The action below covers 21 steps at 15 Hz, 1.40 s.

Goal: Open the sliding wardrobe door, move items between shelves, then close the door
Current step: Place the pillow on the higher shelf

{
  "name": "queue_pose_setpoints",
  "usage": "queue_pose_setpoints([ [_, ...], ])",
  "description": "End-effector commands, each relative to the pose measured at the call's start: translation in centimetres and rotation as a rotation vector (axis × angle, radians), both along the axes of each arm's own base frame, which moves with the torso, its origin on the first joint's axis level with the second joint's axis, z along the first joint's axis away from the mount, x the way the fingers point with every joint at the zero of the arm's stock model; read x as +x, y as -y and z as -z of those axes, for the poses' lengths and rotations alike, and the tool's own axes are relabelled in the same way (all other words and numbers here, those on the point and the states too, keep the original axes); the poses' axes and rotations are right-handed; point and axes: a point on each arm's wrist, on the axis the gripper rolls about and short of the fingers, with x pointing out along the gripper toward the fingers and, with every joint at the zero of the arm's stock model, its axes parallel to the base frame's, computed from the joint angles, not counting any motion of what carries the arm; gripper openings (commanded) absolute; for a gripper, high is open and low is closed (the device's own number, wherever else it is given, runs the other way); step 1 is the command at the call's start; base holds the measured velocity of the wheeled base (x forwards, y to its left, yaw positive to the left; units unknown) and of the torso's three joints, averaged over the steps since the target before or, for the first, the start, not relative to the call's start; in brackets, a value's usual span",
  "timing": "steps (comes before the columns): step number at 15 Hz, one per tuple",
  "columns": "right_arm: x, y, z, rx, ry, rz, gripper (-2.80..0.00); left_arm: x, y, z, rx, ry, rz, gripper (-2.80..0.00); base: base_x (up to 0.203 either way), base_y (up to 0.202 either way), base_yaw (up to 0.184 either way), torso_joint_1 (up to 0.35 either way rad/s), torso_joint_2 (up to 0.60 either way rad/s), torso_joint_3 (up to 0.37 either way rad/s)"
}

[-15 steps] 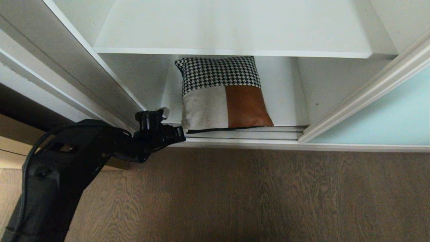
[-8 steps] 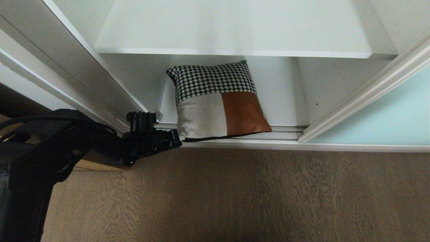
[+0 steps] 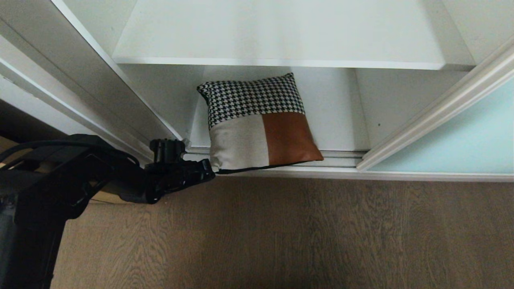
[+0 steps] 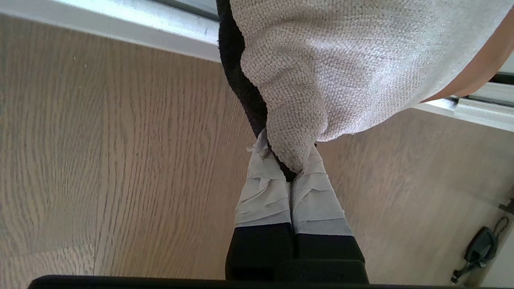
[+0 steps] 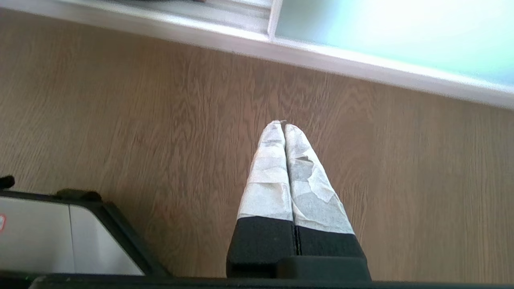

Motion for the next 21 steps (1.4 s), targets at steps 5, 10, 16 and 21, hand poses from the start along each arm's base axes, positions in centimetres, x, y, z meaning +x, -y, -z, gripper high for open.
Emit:
queue_pose_setpoints([
  [5,-0.1,0.0,-0.2,0.007,0.014,0.001,-2.8,-0.2,0.0,0.4,0.001,-0.009,0.005,-2.8,0.0,0.0,0.0,0.0,0.0,0.0],
  [10,-1.0,0.0,-7.4,0.083,0.088,-0.002,-2.8,-0.1,0.0,0.7,-0.004,0.013,0.006,-2.8,0.0,0.0,0.0,0.0,0.0,0.0],
  [16,6.2,-0.7,-13.0,0.402,-0.328,-0.226,-2.8,0.1,0.0,0.7,-0.009,0.037,0.003,-2.8,0.0,0.0,0.0,0.0,0.0,0.0],
  [21,14.5,-1.4,-10.6,0.565,-0.726,-0.33,-2.8,0.2,0.1,1.4,-0.008,0.026,0.005,-2.8,0.0,0.0,0.0,0.0,0.0,0.0],
])
